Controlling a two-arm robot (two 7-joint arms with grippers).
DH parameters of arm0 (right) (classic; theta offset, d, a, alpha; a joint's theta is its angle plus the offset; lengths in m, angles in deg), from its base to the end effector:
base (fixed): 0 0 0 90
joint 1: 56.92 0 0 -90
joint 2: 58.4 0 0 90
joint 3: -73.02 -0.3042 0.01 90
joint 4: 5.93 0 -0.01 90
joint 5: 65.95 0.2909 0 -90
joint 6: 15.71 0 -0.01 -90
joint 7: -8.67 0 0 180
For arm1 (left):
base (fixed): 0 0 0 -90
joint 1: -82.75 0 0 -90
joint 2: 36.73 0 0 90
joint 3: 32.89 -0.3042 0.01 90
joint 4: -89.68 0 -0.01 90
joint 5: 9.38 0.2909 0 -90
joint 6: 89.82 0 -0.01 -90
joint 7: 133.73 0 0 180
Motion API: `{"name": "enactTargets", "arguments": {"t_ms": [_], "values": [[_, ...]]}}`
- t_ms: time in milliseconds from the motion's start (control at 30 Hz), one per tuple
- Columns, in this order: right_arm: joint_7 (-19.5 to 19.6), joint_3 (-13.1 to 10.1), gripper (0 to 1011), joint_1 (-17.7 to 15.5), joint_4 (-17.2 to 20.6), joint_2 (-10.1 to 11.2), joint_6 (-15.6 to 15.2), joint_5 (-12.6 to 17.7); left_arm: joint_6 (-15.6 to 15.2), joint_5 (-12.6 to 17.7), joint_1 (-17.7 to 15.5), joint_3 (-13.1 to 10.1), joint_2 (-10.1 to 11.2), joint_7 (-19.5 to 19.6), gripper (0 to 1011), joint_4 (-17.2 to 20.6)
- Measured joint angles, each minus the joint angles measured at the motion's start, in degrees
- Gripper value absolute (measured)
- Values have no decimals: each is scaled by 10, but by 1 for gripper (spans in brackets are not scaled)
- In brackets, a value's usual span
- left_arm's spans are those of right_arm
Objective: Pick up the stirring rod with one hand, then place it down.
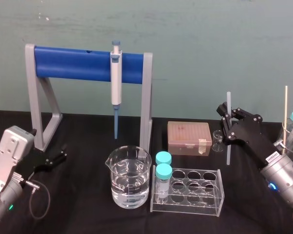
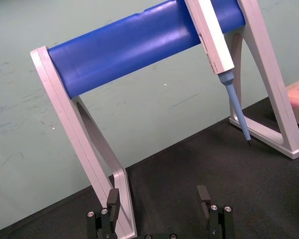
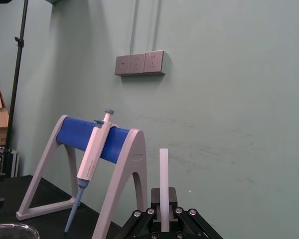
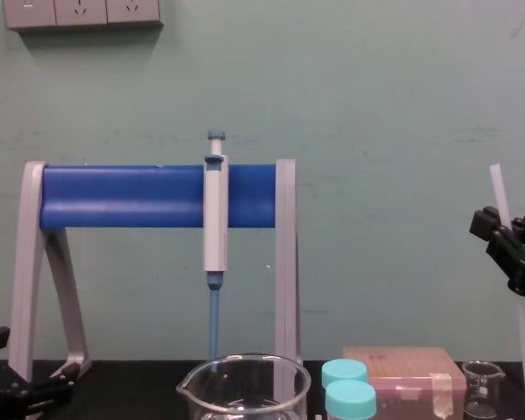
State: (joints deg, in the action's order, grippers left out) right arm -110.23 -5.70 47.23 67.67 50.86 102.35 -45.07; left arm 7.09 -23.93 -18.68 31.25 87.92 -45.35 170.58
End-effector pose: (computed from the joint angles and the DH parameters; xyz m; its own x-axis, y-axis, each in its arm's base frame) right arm 0.3773 -0.0769 -0.3078 0.5176 -0.8332 0.1948 0.7618 0.5524 0.3385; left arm 0.3435 0.0955 -0.3103 0.2922 0.8803 0.3738 -0.9553 0.2873 0.0702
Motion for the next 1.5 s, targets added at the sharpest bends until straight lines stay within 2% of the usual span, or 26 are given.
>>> {"name": "enactTargets", "arguments": {"t_ms": [933, 1167, 1500], "values": [[-1, -1, 69, 0, 0, 0, 0, 0, 0, 0, 0, 0, 0, 0, 1000, 0], [-16, 1, 69, -1, 9, -3, -2, -1, 0, 0, 0, 0, 0, 0, 1000, 0], [-40, 14, 69, -6, 30, -3, -4, 5, 0, 0, 0, 0, 0, 0, 1001, 0]]}}
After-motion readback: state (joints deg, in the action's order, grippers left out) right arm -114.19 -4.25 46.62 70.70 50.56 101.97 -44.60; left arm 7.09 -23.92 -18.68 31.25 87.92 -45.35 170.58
